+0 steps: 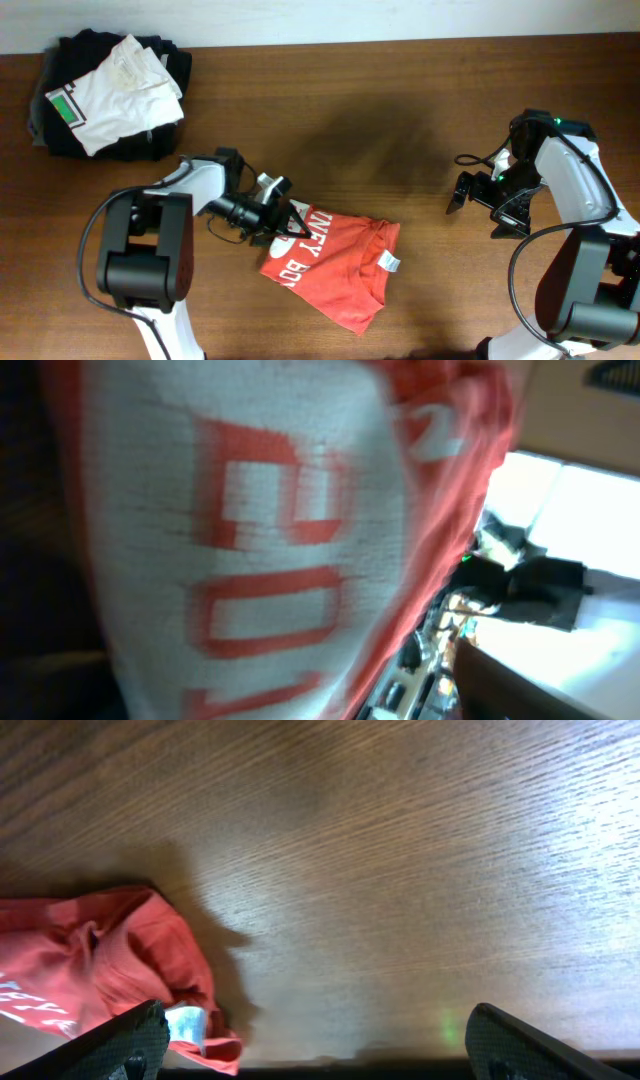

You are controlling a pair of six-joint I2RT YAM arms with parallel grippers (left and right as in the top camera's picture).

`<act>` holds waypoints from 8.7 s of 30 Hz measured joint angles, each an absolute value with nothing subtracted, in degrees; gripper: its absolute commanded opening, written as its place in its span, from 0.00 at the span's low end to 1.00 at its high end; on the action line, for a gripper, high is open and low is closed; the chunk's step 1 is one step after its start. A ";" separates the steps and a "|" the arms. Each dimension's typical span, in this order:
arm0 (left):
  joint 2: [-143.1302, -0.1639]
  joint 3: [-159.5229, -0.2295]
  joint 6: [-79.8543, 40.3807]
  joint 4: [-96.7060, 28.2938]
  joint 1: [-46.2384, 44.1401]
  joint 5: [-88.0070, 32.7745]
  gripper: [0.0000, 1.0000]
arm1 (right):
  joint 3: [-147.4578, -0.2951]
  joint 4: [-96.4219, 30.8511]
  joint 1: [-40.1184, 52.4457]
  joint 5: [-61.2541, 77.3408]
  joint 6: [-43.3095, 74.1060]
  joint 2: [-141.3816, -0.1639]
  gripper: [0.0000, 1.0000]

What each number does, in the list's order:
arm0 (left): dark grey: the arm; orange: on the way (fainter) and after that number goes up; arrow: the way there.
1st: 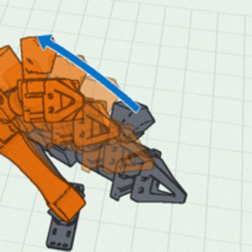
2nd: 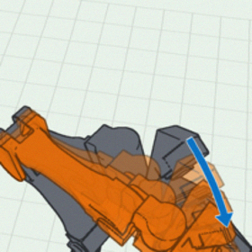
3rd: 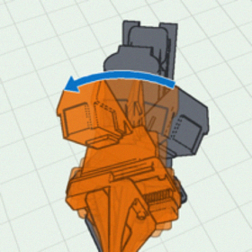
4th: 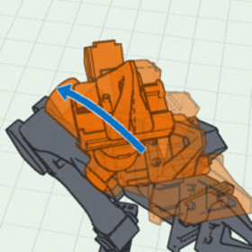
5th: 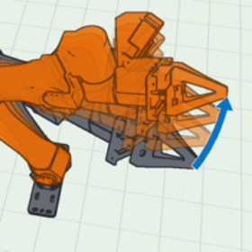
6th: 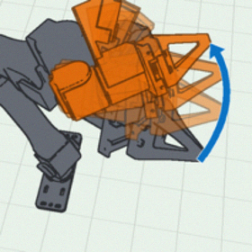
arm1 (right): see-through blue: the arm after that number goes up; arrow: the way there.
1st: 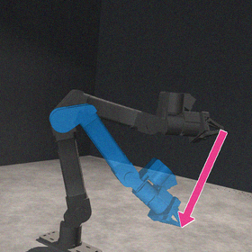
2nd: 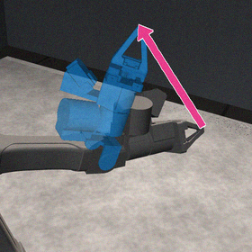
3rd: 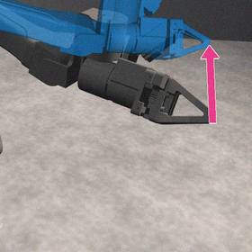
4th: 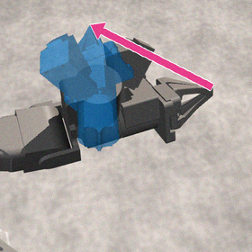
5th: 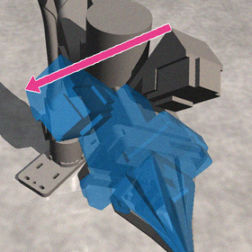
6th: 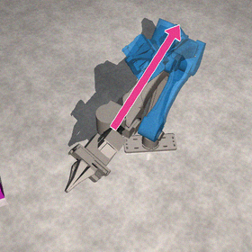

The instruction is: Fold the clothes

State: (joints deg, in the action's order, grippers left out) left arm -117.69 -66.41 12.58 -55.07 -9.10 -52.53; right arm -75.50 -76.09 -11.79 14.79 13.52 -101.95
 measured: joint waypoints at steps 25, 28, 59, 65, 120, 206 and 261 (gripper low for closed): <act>-119.59 -91.70 -6.13 -41.15 -8.86 2.98 0.01 | -75.48 -76.07 -11.79 14.79 13.52 -101.95 0.98; -119.59 -91.74 -5.76 -34.50 -6.92 8.64 0.01 | -75.48 -76.07 -11.79 14.79 13.52 -101.95 0.98; -120.88 -115.72 -23.73 -43.16 2.48 4.95 0.01 | -75.48 -76.07 -11.79 14.79 13.50 -101.95 0.98; -120.88 -120.29 -29.47 -43.29 -0.32 0.49 0.01 | -75.48 -76.05 -11.79 14.79 13.50 -101.95 0.98; -126.41 -122.28 -22.39 -39.48 20.29 -4.23 0.01 | -75.48 -76.07 -11.79 14.79 13.52 -101.95 0.98; -72.95 -116.71 -20.58 -96.66 -20.14 -9.17 0.99 | -75.50 -76.05 -11.79 14.79 13.52 -101.95 0.98; -0.80 -0.69 -1.06 -3.38 2.07 -10.94 0.99 | -75.59 -76.05 -11.79 14.79 13.47 -101.95 0.99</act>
State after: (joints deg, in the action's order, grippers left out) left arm -0.80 -0.69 -1.06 -3.38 2.07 -10.94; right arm -75.59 -76.05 -11.79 14.79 13.47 -101.95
